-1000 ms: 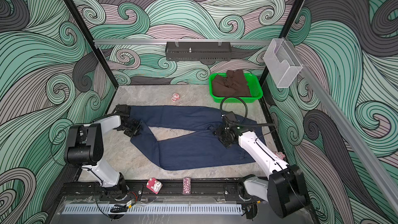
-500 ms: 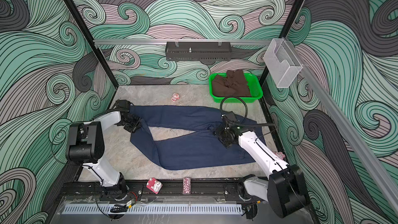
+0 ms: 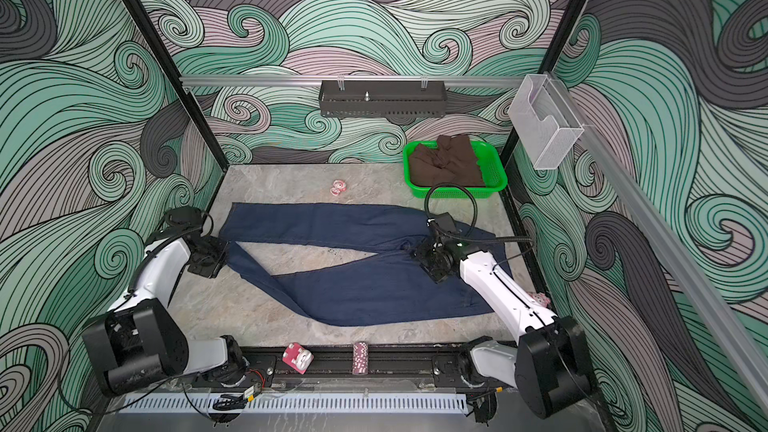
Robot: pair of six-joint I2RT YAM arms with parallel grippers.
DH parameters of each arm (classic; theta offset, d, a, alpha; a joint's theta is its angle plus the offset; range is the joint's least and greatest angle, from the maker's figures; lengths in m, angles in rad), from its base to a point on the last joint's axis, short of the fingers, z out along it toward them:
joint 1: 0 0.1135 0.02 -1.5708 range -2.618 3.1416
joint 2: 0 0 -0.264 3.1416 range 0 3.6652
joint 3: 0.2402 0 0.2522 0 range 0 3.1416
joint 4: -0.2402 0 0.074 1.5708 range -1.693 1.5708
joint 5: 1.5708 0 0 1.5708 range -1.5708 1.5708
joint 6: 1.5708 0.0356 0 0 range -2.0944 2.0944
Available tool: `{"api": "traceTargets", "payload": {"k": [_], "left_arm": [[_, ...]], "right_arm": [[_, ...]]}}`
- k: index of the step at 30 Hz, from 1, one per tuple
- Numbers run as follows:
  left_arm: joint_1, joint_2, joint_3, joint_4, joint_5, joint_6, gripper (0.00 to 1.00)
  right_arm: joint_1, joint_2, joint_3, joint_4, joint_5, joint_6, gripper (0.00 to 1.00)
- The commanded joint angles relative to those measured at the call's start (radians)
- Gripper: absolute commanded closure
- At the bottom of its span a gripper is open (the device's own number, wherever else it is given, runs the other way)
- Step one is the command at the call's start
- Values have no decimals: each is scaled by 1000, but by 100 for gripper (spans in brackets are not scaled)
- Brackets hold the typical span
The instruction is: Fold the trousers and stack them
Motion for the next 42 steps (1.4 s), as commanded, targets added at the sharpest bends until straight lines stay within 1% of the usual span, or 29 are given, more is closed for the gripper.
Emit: {"api": "traceTargets", "payload": {"k": [1,6,9,13,18,21,22,23,24,25,27,29,31,34,36,39,41,42], "left_arm": [[46,-60,-52,-129,-81,27,100],[105,-172,-152,-169,-160,39,100],[112,-236,-197,-159,-210,17,100],[126,-216,-152,-200,-274,13,100],[180,-212,-135,-216,-364,29,100],[222,-172,-136,-216,-362,28,100],[239,-154,-135,-211,-348,33,94],[253,-138,-131,-210,-333,37,84],[269,-123,-124,-206,-305,48,67],[280,-111,-117,-198,-267,63,55],[287,-93,-81,-198,-180,102,39],[281,-71,-33,-221,-88,125,34],[252,-72,-5,-207,3,125,31],[166,-103,-7,-153,91,110,30],[89,-116,-45,-111,129,63,33],[7,-95,-132,-46,183,-16,38],[-7,-71,-201,9,234,-56,39],[-8,-53,-229,28,242,-67,39]], "right_arm": [[4,-15,-14,7,9,21,31],[3,-42,-41,9,29,30,31],[-14,-60,-56,8,35,39,31],[-62,-80,-61,-26,42,34,31],[-135,-91,-57,-74,81,17,30],[-169,-86,-58,-83,80,25,30],[-177,-86,-58,-84,81,27,30],[-185,-85,-57,-87,82,29,30],[-193,-82,-55,-88,82,33,30],[-200,-80,-52,-90,84,31,30],[-215,-72,-33,-133,104,30,29],[-243,-62,-18,-157,117,30,27],[-272,-53,-11,-164,123,37,27],[-309,-19,-2,-167,114,54,27],[-335,4,4,-159,111,57,30],[-366,30,13,-136,102,56,34],[-385,49,17,-132,101,71,35],[-397,64,15,-126,90,85,35]]}}
